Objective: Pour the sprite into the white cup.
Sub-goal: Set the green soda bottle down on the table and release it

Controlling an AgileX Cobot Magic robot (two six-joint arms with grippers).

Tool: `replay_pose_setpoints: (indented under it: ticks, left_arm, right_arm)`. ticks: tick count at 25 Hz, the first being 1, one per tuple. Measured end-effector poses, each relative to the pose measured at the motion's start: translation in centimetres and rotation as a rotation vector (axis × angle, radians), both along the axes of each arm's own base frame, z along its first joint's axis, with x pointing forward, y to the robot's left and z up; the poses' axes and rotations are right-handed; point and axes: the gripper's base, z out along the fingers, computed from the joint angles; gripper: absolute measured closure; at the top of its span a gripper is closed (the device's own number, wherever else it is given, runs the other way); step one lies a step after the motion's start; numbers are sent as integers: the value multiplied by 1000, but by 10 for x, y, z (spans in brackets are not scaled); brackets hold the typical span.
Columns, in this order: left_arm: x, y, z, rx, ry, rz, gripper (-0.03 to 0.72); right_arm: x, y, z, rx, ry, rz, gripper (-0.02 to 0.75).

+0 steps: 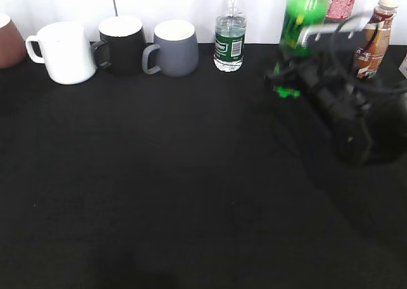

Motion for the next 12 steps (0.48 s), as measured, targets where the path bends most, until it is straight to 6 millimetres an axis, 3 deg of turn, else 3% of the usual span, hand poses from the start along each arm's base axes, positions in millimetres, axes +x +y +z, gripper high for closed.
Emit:
replay_pose_setpoints:
  ticks: [7,12]
  left_arm:
    - [0,-3,-2,21,16,-29,284]
    - [0,-3,-2,4,20,-36,285]
  right_arm:
    - [37,15,-18,16,-54,-4,397]
    - [44,7,-24,12,-54,-28,397]
